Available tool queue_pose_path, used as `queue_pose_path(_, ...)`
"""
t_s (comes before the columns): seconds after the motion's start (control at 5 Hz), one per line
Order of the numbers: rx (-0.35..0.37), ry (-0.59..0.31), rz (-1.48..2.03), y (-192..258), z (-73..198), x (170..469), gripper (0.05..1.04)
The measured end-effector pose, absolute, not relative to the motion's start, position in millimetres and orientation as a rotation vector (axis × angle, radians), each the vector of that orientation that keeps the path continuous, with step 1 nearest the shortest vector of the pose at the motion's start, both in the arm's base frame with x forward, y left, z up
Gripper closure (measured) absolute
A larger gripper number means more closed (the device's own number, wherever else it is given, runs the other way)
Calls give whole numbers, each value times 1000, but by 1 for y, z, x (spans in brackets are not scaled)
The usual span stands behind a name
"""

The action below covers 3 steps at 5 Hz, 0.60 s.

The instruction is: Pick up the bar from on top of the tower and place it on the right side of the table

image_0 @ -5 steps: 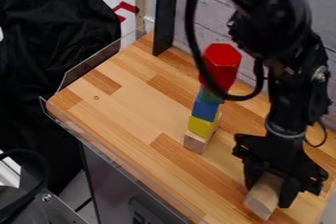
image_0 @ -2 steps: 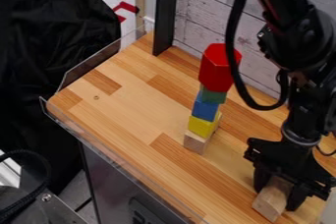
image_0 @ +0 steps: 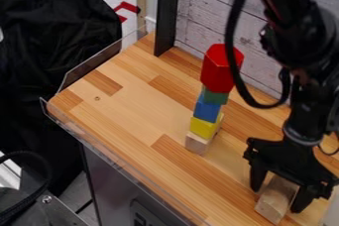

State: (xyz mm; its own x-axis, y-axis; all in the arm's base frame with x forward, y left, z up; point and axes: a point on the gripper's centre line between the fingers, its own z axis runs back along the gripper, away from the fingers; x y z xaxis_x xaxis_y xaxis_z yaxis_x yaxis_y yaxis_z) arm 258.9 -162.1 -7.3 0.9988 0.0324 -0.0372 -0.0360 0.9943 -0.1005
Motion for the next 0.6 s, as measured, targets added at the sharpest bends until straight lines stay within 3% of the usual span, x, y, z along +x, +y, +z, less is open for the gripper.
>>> queue_pose_path(0.2,-152,-55,46,-161,38,257,83)
queue_pose_path(0.4,-154,-126,42,-162,81,251,83)
queue_pose_path(0.6,-108,-177,19,-164,110,248,83)
